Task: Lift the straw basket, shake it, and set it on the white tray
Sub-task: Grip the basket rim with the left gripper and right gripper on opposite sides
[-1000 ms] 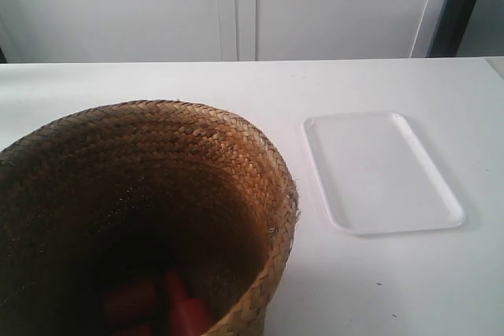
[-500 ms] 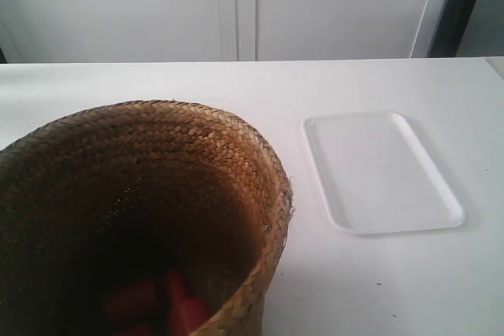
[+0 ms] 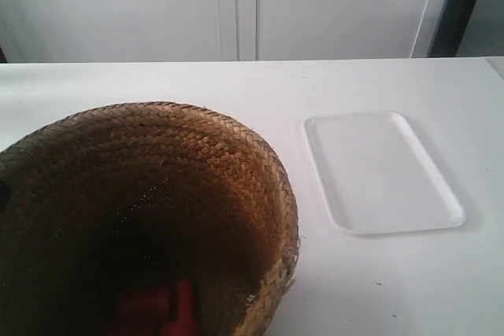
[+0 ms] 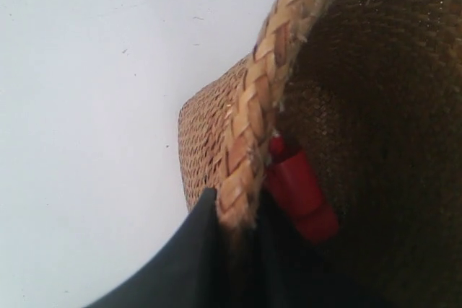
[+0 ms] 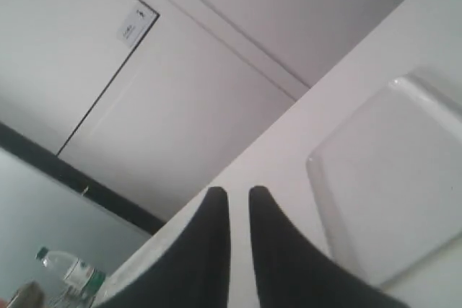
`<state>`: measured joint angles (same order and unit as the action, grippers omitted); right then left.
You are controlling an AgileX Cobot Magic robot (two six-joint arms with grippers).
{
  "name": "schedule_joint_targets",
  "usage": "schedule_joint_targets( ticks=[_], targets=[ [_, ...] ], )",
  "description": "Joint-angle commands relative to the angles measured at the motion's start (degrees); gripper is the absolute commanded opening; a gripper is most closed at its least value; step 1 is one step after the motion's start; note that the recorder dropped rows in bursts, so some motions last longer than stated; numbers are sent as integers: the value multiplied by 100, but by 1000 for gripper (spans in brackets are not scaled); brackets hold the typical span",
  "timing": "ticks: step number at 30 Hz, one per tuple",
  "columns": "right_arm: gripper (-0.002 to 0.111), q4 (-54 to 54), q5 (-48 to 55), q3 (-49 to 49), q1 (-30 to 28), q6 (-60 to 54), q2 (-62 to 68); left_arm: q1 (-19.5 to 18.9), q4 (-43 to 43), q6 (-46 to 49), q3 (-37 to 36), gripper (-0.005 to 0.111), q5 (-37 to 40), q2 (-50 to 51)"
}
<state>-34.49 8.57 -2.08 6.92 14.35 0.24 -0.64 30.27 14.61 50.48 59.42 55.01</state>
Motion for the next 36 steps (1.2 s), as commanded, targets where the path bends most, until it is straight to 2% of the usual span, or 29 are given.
schedule_joint_targets(
  ticks=[1,6,11,14,18,21,24,28,30,36],
  targets=[
    [11,-852,1595,-696,4,-820,-24,105,210,98,-5,0,-243,-12],
    [11,-3252,2284,-1230,4,-3893,227,347,222,212,-5,0,-281,-12],
    [11,-3428,2874,-1403,-6,-5905,1234,480,182,237,-5,0,-281,-12],
    [9,-3340,3027,-1388,-6,-6512,1822,479,182,237,-5,0,-243,-12],
    [6,-3343,3461,-1502,-6,-6272,2636,479,182,237,-5,0,-243,-12],
    [6,-2676,3816,-1848,-6,-5619,3382,479,182,237,-5,0,-243,-12],
    [19,-2399,4434,-2341,-6,-5305,4265,479,182,237,-5,0,-243,-12],
    [51,-2805,5360,-3040,-6,-5641,5221,479,182,237,-5,0,-243,-12],
    [62,-2881,5540,-3319,-6,-5642,5459,479,182,237,-5,0,-243,-12],
    [64,-3039,5691,-4135,-6,-5368,5639,479,212,237,-5,0,-269,-12]
  ],
)
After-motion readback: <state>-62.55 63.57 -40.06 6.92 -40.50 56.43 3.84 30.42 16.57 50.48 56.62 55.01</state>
